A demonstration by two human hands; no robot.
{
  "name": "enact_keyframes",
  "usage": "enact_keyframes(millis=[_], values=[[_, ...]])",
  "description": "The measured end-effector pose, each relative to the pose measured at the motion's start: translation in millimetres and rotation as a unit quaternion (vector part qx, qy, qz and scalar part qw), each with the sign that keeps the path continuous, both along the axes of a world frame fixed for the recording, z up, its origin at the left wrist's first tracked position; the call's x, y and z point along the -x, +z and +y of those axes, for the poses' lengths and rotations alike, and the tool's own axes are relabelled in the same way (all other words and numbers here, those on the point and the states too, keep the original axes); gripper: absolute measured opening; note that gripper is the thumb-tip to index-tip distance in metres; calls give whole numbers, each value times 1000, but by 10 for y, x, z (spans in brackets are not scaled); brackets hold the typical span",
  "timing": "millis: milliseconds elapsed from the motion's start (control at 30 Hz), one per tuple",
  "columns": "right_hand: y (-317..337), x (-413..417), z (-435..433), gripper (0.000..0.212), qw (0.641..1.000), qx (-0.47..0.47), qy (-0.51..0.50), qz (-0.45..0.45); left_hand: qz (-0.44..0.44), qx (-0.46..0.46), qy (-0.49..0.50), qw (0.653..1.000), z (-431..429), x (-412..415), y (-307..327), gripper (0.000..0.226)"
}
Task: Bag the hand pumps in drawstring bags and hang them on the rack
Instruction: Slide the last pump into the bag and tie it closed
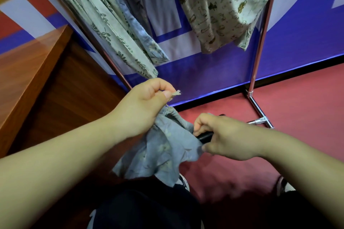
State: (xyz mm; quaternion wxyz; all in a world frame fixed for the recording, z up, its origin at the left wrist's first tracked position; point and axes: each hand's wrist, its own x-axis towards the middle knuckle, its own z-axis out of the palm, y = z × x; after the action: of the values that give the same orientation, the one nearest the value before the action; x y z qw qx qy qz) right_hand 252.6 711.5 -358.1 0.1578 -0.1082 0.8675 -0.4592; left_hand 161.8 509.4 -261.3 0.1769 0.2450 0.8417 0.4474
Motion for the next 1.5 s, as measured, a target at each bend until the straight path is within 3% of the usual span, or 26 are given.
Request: enact_keyframes(millis=[100,267,467,667,800,900,1000,1100,1200,1367,1500], values=[[-140,-6,-50,33,1000,-17,-3,-15,9,-7,24,1000,-8,26,-6,14],[-173,108,-2,33,996,37,-84,7,-45,-52,69,995,-13,14,-11,14],[-141,112,-51,34,1000,-10,-6,18,-100,-119,107,982,25,0,17,18],[-160,156,-153,28,993,104,-17,-46,-134,-152,147,968,50,-10,49,27],[-92,162,-167,32,981,178,-53,-60,-89,-79,165,979,36,18,35,17],[44,162,-145,34,971,220,-88,-28,-48,41,123,990,-11,26,-21,10],[154,126,-138,31,972,221,-80,3,-78,105,42,991,-52,-9,-66,28],[196,104,-136,33,973,213,-79,38,-116,154,-55,980,-65,-53,-79,33],[205,99,-123,33,973,211,-77,44,-91,227,-115,963,-59,-85,-82,31],[267,112,-32,35,985,166,-47,23,-68,217,-145,963,-67,-72,1,18],[240,112,-22,45,993,110,19,-45,-73,215,-208,951,-60,-105,94,9]])
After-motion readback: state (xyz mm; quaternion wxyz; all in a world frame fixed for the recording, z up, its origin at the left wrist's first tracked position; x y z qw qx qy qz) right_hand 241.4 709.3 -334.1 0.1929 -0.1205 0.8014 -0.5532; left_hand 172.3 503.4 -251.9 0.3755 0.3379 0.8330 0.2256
